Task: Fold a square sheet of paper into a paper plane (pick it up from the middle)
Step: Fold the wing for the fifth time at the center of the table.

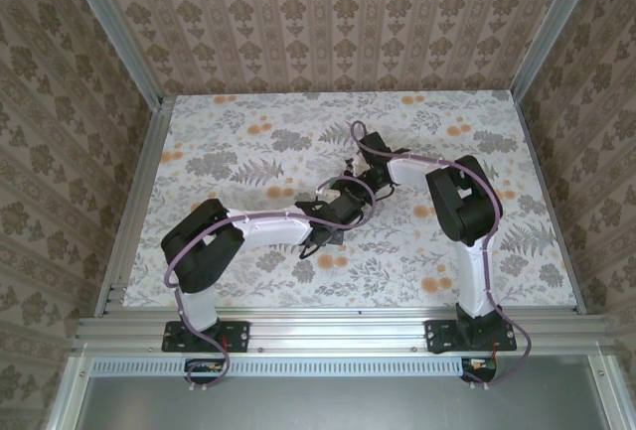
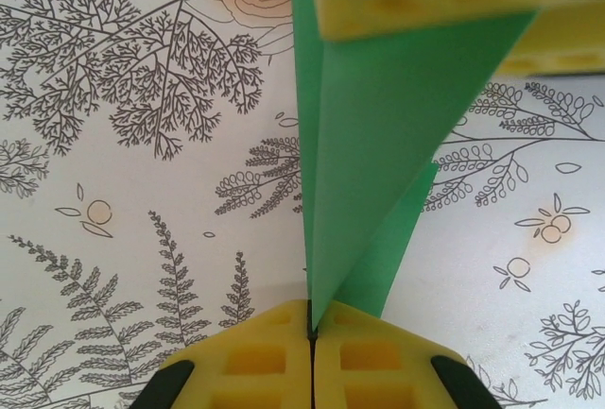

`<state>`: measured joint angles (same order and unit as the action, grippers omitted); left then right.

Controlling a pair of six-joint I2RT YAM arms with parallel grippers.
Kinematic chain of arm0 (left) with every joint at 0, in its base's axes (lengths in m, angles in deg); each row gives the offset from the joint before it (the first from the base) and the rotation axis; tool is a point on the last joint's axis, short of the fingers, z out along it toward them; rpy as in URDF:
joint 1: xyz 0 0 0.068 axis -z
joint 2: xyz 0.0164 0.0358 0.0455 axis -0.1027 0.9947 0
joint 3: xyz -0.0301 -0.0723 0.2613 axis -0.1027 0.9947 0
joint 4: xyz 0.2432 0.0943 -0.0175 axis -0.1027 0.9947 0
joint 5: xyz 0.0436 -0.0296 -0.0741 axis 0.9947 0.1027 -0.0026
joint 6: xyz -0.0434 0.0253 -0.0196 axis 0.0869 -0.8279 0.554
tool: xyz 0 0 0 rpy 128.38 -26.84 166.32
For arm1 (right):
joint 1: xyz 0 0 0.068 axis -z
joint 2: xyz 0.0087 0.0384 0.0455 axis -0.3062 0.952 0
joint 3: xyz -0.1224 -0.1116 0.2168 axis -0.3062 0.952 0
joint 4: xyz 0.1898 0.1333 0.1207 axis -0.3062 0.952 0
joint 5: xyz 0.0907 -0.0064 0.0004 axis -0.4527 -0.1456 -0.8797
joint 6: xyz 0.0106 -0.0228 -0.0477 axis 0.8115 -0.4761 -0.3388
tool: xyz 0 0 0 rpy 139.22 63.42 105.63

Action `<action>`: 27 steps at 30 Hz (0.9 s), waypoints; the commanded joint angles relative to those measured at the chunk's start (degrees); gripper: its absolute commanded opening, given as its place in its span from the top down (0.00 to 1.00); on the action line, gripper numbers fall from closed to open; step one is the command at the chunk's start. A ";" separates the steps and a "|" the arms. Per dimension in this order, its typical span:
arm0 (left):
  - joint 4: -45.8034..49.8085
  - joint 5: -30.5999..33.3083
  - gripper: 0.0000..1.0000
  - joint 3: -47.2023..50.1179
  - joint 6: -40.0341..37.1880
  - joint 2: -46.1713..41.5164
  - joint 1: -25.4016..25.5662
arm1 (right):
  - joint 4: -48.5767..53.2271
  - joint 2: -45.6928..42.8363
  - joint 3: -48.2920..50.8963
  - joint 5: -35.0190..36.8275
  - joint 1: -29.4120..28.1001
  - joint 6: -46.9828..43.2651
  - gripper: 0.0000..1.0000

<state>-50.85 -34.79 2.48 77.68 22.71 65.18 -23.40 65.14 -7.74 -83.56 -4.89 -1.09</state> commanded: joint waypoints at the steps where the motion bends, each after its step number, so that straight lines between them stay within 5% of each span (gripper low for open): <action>1: 1.52 1.73 0.93 0.29 -2.49 0.48 0.49 | 1.58 -4.07 0.39 4.24 1.00 5.49 0.63; 11: -12.21 -2.04 0.93 8.14 -12.67 -2.17 -0.76 | -6.10 -9.31 7.87 5.98 0.54 17.43 0.60; 27: -20.01 -2.86 0.93 13.43 -17.40 -3.85 -2.32 | -2.92 -8.27 5.52 7.57 -3.58 17.09 0.56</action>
<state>-71.18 -37.26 14.70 62.14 18.58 63.17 -29.32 57.68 -0.81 -77.66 -7.65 15.78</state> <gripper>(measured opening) 0.068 0.439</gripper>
